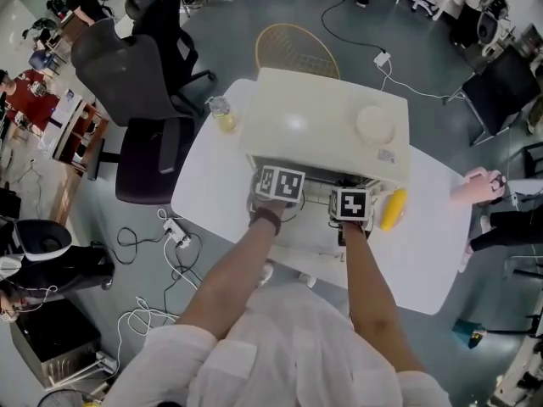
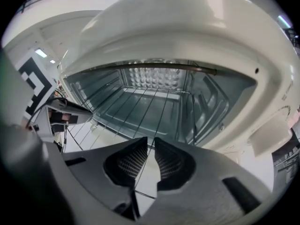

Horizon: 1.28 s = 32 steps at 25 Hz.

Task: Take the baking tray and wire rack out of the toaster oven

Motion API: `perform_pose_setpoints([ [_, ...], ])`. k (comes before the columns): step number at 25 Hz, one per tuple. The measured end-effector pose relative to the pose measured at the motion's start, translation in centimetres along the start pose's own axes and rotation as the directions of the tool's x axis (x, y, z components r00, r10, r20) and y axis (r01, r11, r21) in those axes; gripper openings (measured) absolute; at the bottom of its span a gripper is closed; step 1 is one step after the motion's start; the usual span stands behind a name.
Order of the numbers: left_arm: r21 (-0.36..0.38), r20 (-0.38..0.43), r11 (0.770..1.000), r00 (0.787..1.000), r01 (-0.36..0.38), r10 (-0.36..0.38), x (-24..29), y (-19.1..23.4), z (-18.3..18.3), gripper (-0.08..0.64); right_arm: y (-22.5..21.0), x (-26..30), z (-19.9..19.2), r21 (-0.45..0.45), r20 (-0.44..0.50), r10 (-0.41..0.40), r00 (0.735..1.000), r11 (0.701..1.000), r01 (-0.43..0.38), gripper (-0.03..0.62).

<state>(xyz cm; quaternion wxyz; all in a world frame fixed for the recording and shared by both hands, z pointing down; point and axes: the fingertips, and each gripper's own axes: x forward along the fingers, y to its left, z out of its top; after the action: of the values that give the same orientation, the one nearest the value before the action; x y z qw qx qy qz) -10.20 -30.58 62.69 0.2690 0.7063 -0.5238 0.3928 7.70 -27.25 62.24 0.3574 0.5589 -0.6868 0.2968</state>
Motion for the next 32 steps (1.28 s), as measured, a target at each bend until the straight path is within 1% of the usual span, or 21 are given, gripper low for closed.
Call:
perform_pose_setpoints([
  [5, -0.055, -0.003, 0.998, 0.999, 0.04, -0.041, -0.2, 0.0, -0.1, 0.015, 0.0, -0.1, -0.1, 0.022, 0.0, 0.013, 1.0, 1.0, -0.013, 0.041],
  [9, -0.101, -0.002, 0.993, 0.998, 0.063, -0.064, -1.1, -0.2, -1.5, 0.014, 0.5, -0.7, -1.4, 0.093, 0.002, 0.053, 0.999, 0.994, -0.052, 0.032],
  [11, -0.113, 0.013, 0.991, 0.998, 0.07, -0.069, -1.4, -0.2, -1.8, 0.014, 0.7, -1.0, -1.7, 0.133, 0.011, 0.07, 0.998, 0.989, -0.071, 0.028],
  [14, -0.122, 0.024, 0.989, 0.996, 0.085, -0.083, -2.0, -0.4, -2.4, 0.014, 1.0, -1.5, -2.4, 0.158, 0.013, 0.081, 0.997, 0.984, -0.082, 0.025],
  [18, -0.145, 0.017, 0.984, 0.995, 0.102, -0.101, -2.9, -0.8, -4.3, 0.012, 1.6, -2.4, -4.0, 0.172, 0.01, 0.087, 0.996, 0.981, -0.087, 0.023],
  [21, -0.157, 0.035, 0.981, 0.993, 0.116, -0.112, -3.4, -0.8, -4.9, 0.011, 2.0, -3.0, -4.8, 0.182, 0.016, 0.093, 0.996, 0.979, -0.094, 0.021],
  [24, -0.167, 0.028, 0.979, 0.993, 0.12, -0.117, -4.0, -0.9, -5.9, 0.011, 2.4, -3.6, -5.6, 0.173, 0.018, 0.087, 0.996, 0.981, -0.089, 0.021],
  [27, -0.176, 0.027, 0.974, 0.989, 0.145, -0.142, -4.7, -1.4, -6.8, 0.011, 2.7, -4.2, -6.5, 0.167, 0.012, 0.079, 0.997, 0.983, -0.08, 0.023],
  [32, -0.183, 0.031, 0.973, 0.99, 0.138, -0.135, -5.2, -1.1, -8.1, 0.011, 3.2, -4.9, -7.6, 0.165, 0.013, 0.078, 0.997, 0.983, -0.08, 0.023],
])
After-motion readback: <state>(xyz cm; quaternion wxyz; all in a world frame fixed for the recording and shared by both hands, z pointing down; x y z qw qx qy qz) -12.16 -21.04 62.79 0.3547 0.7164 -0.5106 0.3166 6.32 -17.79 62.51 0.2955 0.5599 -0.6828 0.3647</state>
